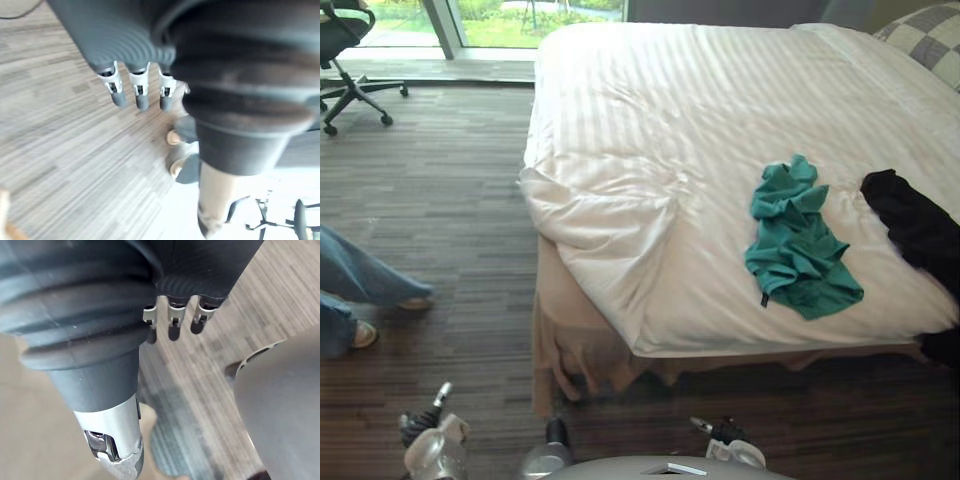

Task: Tidy the bed and pick cloth on bed and put in laundry

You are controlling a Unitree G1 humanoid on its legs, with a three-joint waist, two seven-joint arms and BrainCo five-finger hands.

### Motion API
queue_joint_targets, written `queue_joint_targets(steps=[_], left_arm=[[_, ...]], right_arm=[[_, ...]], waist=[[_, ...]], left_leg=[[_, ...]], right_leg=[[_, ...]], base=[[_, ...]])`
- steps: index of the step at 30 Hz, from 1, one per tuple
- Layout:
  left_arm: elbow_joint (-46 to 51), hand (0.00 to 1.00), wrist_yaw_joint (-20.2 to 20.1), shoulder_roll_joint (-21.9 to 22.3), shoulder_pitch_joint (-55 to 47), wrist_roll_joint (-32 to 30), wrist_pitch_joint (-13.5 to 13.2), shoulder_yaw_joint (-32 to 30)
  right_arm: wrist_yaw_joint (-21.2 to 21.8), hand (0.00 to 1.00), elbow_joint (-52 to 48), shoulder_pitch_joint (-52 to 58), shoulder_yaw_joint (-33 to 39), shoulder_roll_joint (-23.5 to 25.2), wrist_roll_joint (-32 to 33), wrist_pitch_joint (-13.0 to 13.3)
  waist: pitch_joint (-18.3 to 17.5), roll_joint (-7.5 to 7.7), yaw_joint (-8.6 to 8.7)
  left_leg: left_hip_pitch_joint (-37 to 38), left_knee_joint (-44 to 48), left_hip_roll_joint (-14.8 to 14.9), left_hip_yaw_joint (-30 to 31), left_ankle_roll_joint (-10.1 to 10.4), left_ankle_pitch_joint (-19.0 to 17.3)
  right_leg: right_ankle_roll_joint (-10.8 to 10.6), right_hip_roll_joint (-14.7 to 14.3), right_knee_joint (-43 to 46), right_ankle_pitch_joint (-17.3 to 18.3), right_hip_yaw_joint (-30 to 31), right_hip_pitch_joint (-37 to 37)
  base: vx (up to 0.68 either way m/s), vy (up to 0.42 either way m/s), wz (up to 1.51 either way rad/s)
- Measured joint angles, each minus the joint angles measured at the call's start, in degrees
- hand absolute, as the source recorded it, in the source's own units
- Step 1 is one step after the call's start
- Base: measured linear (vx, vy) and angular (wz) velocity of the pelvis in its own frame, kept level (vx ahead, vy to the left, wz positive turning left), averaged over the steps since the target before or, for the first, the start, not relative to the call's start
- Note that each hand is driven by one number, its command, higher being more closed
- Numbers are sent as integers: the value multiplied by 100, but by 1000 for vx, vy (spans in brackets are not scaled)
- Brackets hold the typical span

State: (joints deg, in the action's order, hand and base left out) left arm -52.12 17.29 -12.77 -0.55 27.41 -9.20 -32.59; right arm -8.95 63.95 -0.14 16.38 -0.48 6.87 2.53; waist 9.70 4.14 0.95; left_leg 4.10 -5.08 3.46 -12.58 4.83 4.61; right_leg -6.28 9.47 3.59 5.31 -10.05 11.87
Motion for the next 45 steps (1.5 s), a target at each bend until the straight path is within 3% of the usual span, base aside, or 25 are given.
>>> queue_joint_targets(steps=[8, 12, 15, 21, 28, 35, 40, 45], left_arm=[[1677, 0, 583, -754, 520, -300, -175, 102], [3003, 0, 875, -880, 568, -1289, -229, 414], [3346, 0, 992, -907, 682, -2010, -214, 635], [4148, 0, 848, -980, 990, -2990, -189, 1484], [3800, 0, 621, -1596, 2232, -3830, -87, 2483], [3270, 0, 341, -1975, 3597, -4415, 120, 3385], [2534, 0, -69, -2708, 4464, -4584, 229, 4178], [2081, 0, -557, -2760, 5039, -4804, 241, 4876]], right_arm=[[11, 0, -211, 167, -225, -78, 14, 102], [38, 0, -437, 389, -223, -169, 71, 127], [152, 0, -448, 697, -209, -267, 70, 115], [276, 0, -446, 1076, -155, -344, 170, 99], [399, 0, -458, 1063, 65, -356, 173, 105], [394, 0, -459, 963, 349, -324, 172, 96], [377, 0, -698, 879, 470, -217, 179, 102], [374, 0, -969, 883, 478, -114, 182, 117]], waist=[[14, -109, -27], [-10, -161, -22], [-79, -260, 6], [-140, -322, 116], [-113, -410, 386], [150, -477, 564], [485, -435, 633], [623, -460, 705]], left_leg=[[-13, -2, 42, -17, 55, -91], [-11, -3, 33, -17, 16, -128], [-11, -3, 33, -35, 17, -127], [-4, -2, 41, -289, 70, -82], [-63, 6, 161, -726, 65, -13], [-861, 106, 271, -1025, -9, 139], [-1540, 874, 496, -1435, -57, -155], [-1919, 1412, 802, -1571, -44, -384]], right_leg=[[2, -11, 174, 2, 8, -159], [13, 8, 192, 9, 25, -183], [41, 5, 171, 28, 70, -191], [118, 1, 66, 120, 340, -285], [115, -86, 130, 125, 863, -666], [39, -196, 508, -4, 1367, -1798], [-106, -242, 430, -221, 1904, -2401], [-127, -380, 431, -439, 2090, -2658]], base=[[-55, -21, -7], [-58, -9, -4], [-21, -25, -7], [-6, -40, -23], [-28, -29, -35], [-69, -6, -24], [-66, -9, -41], [-42, -20, -24]])
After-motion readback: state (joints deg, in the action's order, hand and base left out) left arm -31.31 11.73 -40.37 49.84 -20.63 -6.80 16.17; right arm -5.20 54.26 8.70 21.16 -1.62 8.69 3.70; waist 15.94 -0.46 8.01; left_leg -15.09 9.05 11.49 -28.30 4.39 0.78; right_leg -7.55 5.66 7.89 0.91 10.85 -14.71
